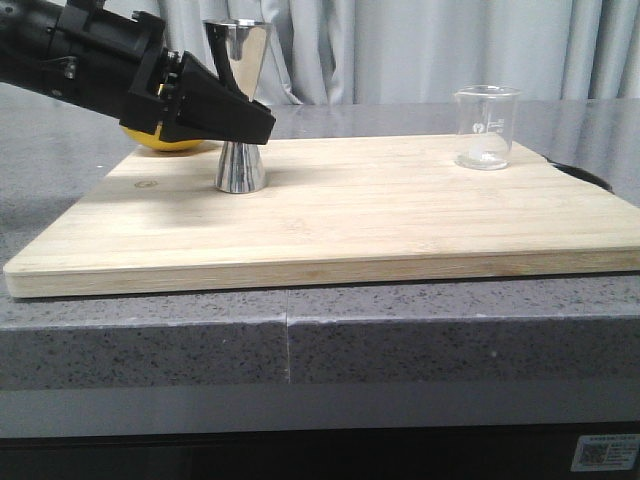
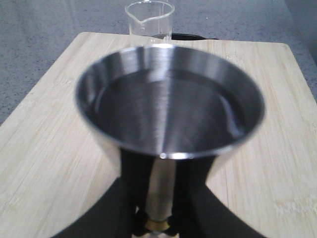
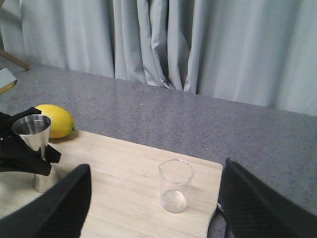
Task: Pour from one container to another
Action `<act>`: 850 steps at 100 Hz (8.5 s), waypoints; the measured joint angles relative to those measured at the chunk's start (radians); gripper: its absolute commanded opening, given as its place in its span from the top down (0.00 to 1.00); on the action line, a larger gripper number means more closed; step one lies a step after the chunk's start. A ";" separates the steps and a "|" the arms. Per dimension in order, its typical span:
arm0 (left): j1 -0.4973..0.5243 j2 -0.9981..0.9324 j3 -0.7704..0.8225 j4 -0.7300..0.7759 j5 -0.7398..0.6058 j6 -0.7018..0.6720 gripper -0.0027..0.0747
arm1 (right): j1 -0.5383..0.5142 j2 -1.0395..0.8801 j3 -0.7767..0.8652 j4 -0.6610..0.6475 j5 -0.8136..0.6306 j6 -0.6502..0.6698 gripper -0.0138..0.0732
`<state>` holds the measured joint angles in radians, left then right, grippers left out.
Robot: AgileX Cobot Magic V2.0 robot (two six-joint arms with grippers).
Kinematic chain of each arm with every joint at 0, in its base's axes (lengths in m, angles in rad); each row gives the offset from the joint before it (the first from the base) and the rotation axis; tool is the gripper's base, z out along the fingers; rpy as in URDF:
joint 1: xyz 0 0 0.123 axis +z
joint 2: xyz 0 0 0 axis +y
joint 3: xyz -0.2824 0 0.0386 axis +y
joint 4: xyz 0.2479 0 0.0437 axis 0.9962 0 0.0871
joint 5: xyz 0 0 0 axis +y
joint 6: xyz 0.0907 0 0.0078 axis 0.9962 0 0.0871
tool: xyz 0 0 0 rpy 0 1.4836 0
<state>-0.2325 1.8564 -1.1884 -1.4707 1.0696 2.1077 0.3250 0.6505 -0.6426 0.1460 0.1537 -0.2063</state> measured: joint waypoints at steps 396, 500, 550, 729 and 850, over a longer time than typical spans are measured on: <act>0.236 -0.597 0.000 0.258 -0.100 -0.566 0.34 | 0.000 0.000 0.000 0.001 -0.025 0.000 0.28; 0.236 -1.412 0.605 0.286 -0.661 -0.868 0.42 | -0.270 -0.247 -0.165 -0.170 0.333 0.000 0.29; 0.236 -1.763 0.921 0.308 -0.690 -0.960 0.42 | -0.270 -0.523 -0.152 -0.300 0.753 0.072 0.36; 0.236 -1.777 0.981 0.321 -0.760 -1.002 0.99 | -0.270 -0.650 0.085 -0.213 0.523 0.074 0.91; 0.209 -1.862 1.163 1.523 -1.151 -2.267 0.99 | -0.270 -0.650 0.085 -0.213 0.523 0.074 0.91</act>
<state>-0.0236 -0.0059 -0.0258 0.0521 -0.0818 -0.1591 0.0551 0.0000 -0.5579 -0.0670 0.6765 -0.1320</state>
